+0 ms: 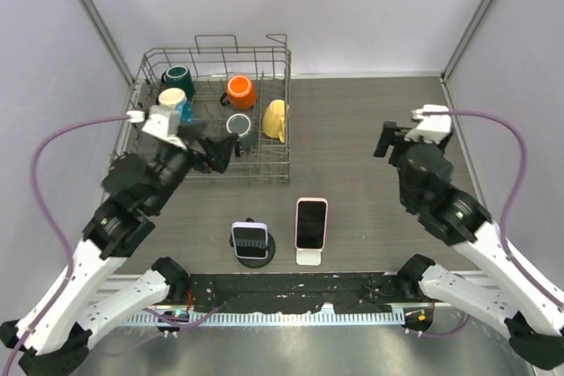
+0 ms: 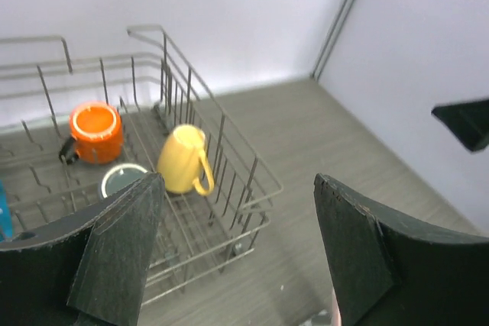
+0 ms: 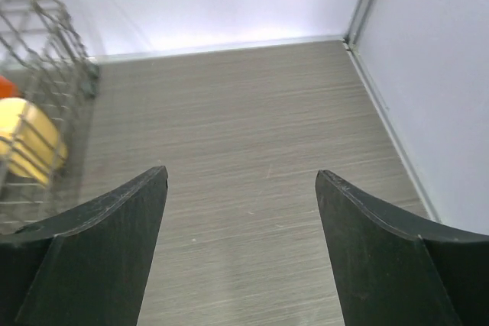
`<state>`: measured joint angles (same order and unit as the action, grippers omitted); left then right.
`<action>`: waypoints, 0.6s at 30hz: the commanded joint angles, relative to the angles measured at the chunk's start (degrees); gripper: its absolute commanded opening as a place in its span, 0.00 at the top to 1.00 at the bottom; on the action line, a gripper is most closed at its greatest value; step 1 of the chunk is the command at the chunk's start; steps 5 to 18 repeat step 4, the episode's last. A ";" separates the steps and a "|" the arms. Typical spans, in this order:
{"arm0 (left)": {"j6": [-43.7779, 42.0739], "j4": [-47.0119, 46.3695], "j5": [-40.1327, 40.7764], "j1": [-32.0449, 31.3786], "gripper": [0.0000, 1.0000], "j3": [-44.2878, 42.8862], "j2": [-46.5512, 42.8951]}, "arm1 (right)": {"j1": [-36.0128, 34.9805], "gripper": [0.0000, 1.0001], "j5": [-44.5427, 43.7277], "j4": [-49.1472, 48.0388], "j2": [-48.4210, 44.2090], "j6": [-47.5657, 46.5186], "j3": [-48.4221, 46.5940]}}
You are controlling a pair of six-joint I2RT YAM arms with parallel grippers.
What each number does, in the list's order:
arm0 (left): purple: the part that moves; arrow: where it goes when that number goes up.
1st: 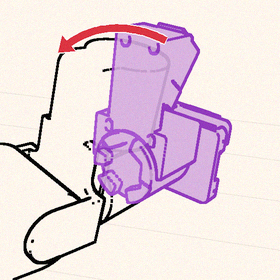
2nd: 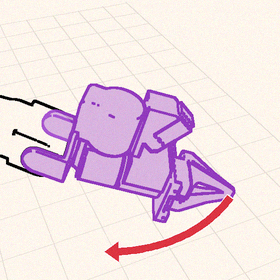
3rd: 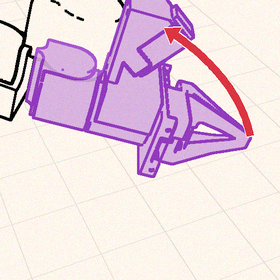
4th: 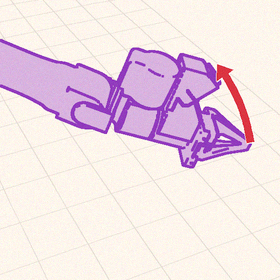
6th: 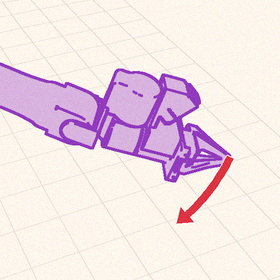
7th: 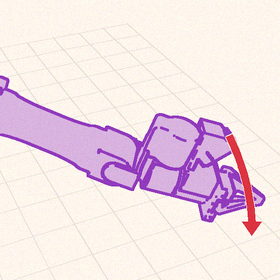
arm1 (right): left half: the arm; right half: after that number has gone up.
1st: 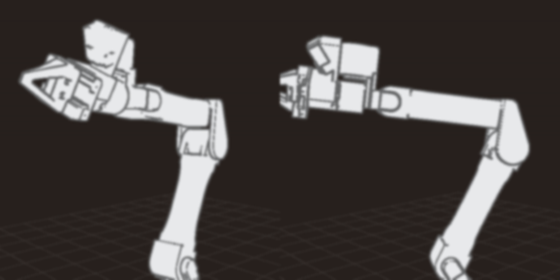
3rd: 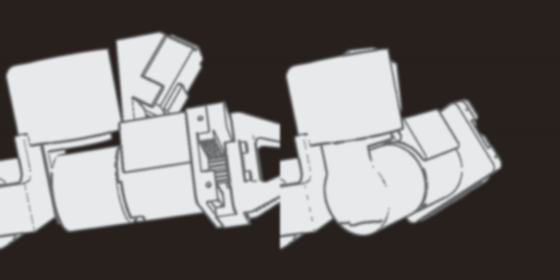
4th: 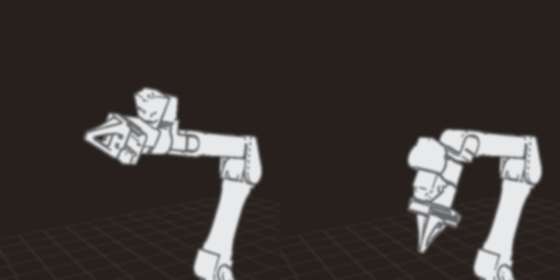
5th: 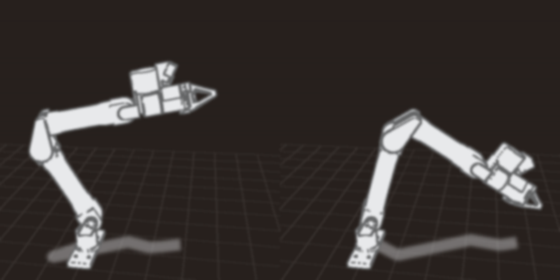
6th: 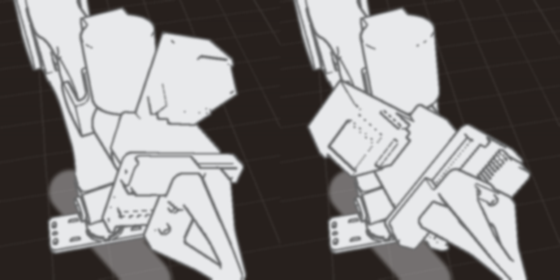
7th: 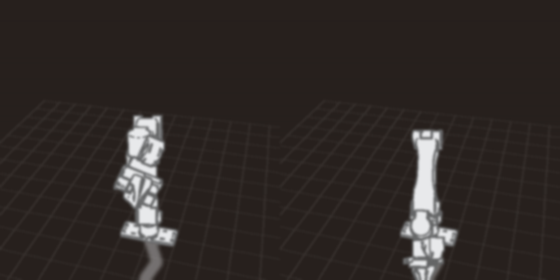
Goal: Place the phone on the phone stand
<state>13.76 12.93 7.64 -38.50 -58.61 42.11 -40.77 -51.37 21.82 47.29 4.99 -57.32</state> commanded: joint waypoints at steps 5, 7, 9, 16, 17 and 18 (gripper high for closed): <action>1.80 -4.13 3.88 0.18 0.12 -8.01 -12.74 | -0.36 0.16 18.65 -21.45 -29.93 -0.42 9.14; 1.80 -4.13 3.88 0.18 0.12 -8.01 -12.74 | -0.36 0.16 18.65 -21.45 -29.93 -0.42 9.14; 1.80 -4.13 3.88 0.18 0.12 -8.01 -12.74 | -0.36 0.16 18.65 -21.45 -29.93 -0.42 9.14; 1.80 -4.13 3.88 0.18 0.12 -8.01 -12.74 | -0.36 0.16 18.65 -21.45 -29.93 -0.42 9.14; 1.80 -4.13 3.88 0.18 0.12 -8.01 -12.74 | -0.36 0.16 18.65 -21.45 -29.93 -0.42 9.14; 1.80 -4.13 3.88 0.18 0.12 -8.01 -12.74 | -0.36 0.16 18.65 -21.45 -29.93 -0.42 9.14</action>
